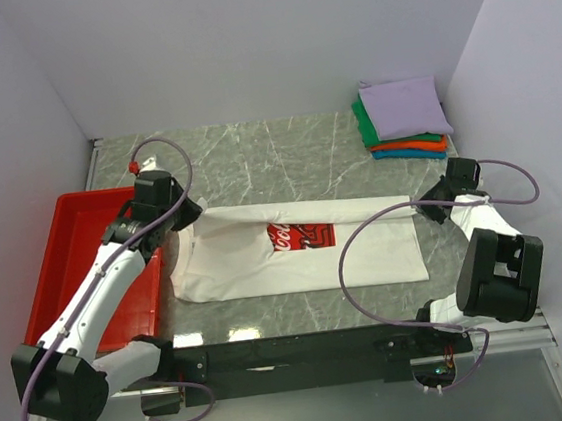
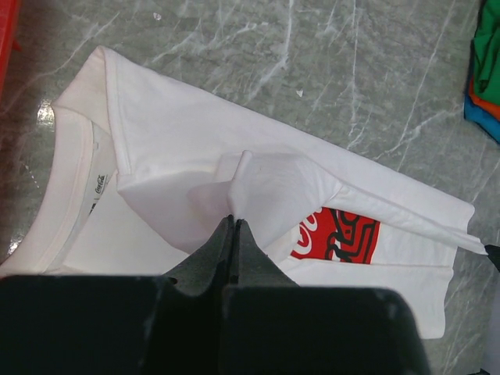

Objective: Fold and stack the t-shirts
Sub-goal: Fold the tshirt

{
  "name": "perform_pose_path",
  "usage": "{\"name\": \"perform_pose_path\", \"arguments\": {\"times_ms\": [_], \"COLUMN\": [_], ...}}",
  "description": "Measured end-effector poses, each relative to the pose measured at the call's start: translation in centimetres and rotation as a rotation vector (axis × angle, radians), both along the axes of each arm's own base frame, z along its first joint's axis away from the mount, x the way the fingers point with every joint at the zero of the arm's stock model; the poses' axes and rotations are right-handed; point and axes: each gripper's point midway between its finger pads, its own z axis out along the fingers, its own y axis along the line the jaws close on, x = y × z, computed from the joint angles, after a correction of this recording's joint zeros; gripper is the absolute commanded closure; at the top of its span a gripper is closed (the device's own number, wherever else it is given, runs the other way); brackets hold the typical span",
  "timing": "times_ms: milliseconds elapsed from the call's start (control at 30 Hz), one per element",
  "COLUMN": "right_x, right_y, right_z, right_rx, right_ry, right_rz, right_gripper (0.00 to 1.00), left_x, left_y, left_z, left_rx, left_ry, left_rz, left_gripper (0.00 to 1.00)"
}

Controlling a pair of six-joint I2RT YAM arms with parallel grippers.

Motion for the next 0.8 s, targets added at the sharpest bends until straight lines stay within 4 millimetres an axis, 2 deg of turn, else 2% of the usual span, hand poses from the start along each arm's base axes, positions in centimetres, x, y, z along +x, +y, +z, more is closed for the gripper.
{"name": "perform_pose_path", "arguments": {"times_ms": [100,333,567,800], "right_x": [0.0,0.0,-0.3,-1.7], "right_y": [0.0,-0.2,-0.5,-0.2], "right_z": [0.0,0.3,1.2,-0.2], "right_rx": [0.0,-0.003,-0.015,-0.001], "right_ry": [0.0,-0.009,-0.037,-0.003], "right_rz": [-0.001,-0.005,-0.015,-0.015], "right_gripper": [1.0,1.0,1.0,1.0], "left_x": [-0.4,-2.0,-2.7,-3.5], "left_y": [0.0,0.3,0.5,0.6], "left_z": [0.1,-1.0,0.0,0.5], "left_rx": [-0.007,-0.005,-0.012,-0.023], "left_ry": [-0.006,0.017,-0.004,-0.016], "left_rz": [-0.007,-0.013,-0.018,-0.027], "left_gripper": [1.0,1.0,1.0,1.0]}}
